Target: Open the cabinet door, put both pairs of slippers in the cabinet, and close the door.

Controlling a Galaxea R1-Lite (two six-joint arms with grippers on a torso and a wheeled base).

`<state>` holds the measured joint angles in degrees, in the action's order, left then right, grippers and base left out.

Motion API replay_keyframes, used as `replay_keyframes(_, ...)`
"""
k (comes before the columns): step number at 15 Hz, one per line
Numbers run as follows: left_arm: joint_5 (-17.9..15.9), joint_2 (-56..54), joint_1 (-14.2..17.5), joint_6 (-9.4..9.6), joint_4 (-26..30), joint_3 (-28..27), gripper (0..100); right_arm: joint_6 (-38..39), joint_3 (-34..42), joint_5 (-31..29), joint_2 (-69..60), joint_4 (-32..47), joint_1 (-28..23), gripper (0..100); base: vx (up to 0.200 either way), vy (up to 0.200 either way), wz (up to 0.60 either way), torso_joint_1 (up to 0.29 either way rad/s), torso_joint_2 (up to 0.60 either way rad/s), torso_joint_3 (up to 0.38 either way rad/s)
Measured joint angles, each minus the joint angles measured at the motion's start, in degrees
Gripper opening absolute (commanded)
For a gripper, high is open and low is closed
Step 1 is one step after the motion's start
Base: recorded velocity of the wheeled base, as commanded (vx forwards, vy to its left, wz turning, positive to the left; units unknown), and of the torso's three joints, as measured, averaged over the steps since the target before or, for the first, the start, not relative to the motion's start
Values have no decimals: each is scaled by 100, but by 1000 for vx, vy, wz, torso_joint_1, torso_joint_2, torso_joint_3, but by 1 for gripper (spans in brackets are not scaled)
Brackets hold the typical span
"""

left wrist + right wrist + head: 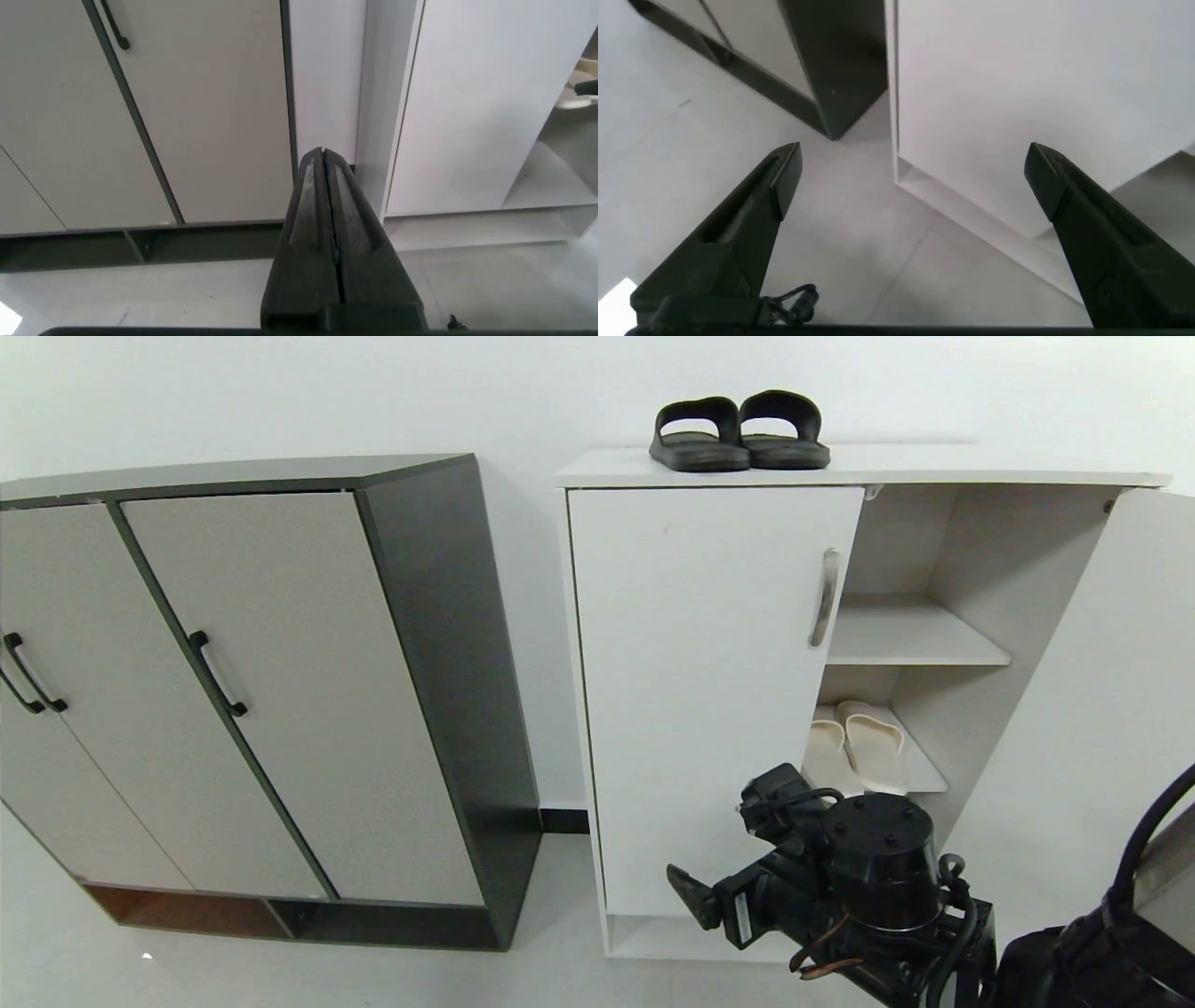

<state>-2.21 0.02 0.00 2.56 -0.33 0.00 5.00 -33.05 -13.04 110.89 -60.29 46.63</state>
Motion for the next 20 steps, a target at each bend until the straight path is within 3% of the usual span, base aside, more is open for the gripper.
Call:
replay_keyframes(6,2,0,0,0,4,0,0,9,-27,-30,-9,-79,-11,100,0,0,0,33,-296,-290)
replay_keyframes(10,0,0,2,0,0,0,0,-77,6,-22,41,-953,-30,100,0,0,0,113,-485,-340)
replay_keyframes(20,2,0,0,0,1,0,0,-123,-7,-17,100,-974,-107,100,0,0,0,163,-477,-317)
